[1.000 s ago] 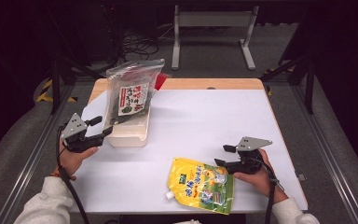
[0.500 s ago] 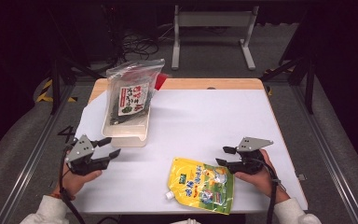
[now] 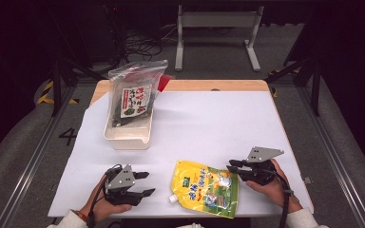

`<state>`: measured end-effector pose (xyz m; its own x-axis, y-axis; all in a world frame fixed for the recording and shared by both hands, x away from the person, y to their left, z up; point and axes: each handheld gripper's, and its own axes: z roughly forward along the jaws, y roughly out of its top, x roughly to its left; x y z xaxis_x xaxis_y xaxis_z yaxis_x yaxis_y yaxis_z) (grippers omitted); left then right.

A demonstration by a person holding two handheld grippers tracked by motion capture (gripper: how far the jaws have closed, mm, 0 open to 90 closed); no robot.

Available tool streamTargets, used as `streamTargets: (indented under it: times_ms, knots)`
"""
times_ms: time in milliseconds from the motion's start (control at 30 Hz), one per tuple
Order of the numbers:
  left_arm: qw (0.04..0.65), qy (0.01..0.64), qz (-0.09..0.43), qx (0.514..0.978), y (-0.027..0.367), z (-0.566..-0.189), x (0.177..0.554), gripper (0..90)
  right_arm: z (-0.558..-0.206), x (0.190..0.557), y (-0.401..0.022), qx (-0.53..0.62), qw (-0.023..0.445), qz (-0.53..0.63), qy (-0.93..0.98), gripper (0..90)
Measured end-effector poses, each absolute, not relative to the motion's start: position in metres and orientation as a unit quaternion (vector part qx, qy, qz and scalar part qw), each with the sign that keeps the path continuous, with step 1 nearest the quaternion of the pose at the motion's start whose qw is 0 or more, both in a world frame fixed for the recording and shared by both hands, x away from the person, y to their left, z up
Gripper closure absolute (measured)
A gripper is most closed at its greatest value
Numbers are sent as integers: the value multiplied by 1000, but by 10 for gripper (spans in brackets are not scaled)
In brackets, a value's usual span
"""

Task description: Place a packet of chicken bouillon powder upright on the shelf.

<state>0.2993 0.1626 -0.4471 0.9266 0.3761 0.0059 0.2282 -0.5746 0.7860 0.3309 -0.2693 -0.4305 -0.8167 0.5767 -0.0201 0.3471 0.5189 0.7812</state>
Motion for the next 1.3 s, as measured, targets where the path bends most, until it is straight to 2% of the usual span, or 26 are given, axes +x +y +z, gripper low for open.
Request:
streamTargets:
  times_ms: [333,500,633,800,967,1100,1300]
  knots:
    - [416,135,39,898,122,-456,298,346,-436,311,-275,254,125,386,878,896]
    - [408,126,30,904,114,-459,299,342,-439,303,-277,254,123,381,881,900]
    - [396,113,22,911,108,-461,298,303,-439,297,-283,261,120,378,880,900]
    - [362,109,58,924,102,-464,298,302,-441,291,-288,261,110,367,886,900]
    - [360,124,62,923,101,-464,301,282,-445,287,-286,252,95,359,894,900]
    - [358,136,90,919,103,-463,309,286,-447,288,-283,244,85,357,897,900]
    - [357,156,106,915,104,-463,327,283,-445,287,-276,241,79,368,895,900]
